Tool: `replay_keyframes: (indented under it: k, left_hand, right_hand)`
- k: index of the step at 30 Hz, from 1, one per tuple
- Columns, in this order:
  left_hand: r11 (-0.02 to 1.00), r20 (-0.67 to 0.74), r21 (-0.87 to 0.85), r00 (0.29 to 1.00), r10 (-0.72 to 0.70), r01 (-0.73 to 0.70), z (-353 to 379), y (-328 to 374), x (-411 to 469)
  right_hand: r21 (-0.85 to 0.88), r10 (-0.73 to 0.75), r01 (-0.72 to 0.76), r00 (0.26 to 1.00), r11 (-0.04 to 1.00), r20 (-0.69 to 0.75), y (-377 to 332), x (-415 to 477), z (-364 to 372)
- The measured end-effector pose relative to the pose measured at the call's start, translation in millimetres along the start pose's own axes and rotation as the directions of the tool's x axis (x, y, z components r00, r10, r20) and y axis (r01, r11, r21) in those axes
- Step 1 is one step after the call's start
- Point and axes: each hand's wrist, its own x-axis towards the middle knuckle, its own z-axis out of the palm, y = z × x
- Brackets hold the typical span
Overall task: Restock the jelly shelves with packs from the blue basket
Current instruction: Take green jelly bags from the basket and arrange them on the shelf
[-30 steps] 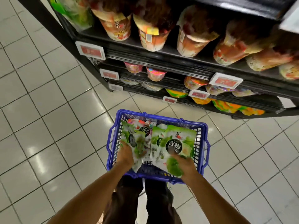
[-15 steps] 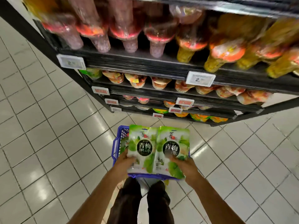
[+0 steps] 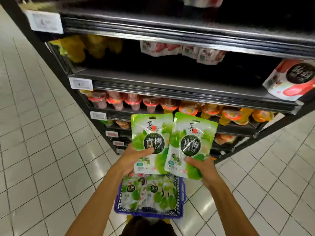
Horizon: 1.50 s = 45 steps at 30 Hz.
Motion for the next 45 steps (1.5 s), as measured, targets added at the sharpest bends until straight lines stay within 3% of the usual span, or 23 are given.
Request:
replay_keyframes:
  k: [9, 16, 22, 26, 29, 35, 45]
  left_hand:
    - [0.947, 0.045, 0.107, 0.953, 0.301, -0.304, 23, 91, -16]
    - [0.872, 0.17, 0.021, 0.861, 0.479, -0.489, 27, 161, -29]
    - [0.783, 0.241, -0.041, 0.755, 0.61, -0.62, 37, 199, -41]
    - [0.772, 0.265, -0.087, 0.732, 0.627, -0.63, 46, 222, -44]
    - [0.751, 0.253, -0.028, 0.722, 0.644, -0.659, 58, 236, -47]
    - [0.638, 0.285, 0.054, 0.625, 0.727, -0.768, 89, 272, -62]
    - [0.556, 0.337, 0.018, 0.529, 0.779, -0.831, 151, 317, -87]
  right_hand:
    - [0.085, -0.269, 0.268, 0.963, 0.96, -0.004, -91, -19, 17]
    - [0.15, -0.49, 0.49, 0.871, 0.859, -0.04, -170, -51, 30]
    - [0.051, -0.603, 0.609, 0.792, 0.791, -0.1, -208, -74, 42]
    - [0.042, -0.685, 0.69, 0.723, 0.723, -0.09, -228, -88, 46]
    - [0.029, -0.71, 0.714, 0.699, 0.699, -0.091, -243, -95, 45]
    - [-0.019, -0.769, 0.772, 0.63, 0.635, -0.111, -279, -104, 31]
    - [-0.085, -0.833, 0.834, 0.529, 0.546, -0.161, -337, -118, -17]
